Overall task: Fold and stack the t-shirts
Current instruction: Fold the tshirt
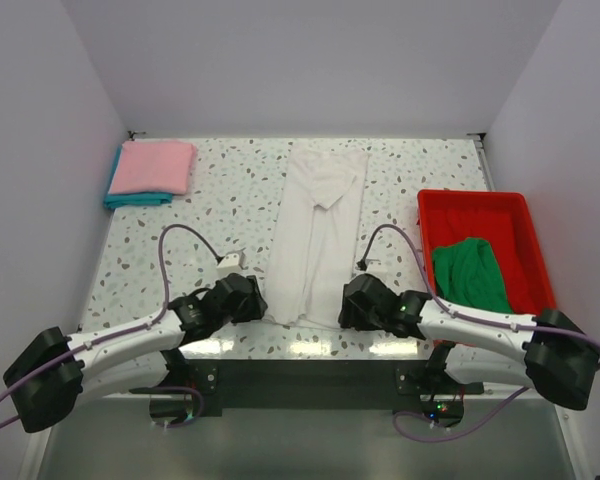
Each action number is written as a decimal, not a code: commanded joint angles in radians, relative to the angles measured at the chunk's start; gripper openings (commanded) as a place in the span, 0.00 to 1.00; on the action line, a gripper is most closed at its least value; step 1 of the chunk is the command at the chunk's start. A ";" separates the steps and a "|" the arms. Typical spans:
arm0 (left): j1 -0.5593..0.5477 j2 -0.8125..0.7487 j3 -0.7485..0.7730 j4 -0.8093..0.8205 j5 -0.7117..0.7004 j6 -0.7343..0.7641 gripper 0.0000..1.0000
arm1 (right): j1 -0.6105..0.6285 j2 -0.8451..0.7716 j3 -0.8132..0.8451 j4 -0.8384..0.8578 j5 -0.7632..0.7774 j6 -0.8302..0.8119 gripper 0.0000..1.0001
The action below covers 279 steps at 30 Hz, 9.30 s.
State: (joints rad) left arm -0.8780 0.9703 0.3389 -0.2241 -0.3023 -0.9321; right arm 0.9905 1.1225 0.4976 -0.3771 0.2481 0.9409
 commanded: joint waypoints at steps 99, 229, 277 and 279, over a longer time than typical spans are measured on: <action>-0.096 0.090 0.262 -0.049 -0.069 -0.028 0.00 | 0.105 -0.092 0.226 -0.361 0.275 0.004 0.00; 0.281 0.962 0.874 0.233 0.129 0.329 0.30 | -0.641 0.784 0.858 0.101 -0.205 -0.361 0.40; 0.340 0.970 0.827 0.020 -0.083 0.237 0.41 | -0.655 0.712 0.582 0.136 -0.148 -0.366 0.06; 0.341 0.932 0.813 0.052 -0.057 0.249 0.42 | -0.655 0.692 0.582 0.138 -0.161 -0.372 0.11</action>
State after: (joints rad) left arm -0.5541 1.9526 1.1934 -0.1356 -0.3855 -0.7128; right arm 0.3458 1.8530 1.1042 -0.1871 0.0536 0.5846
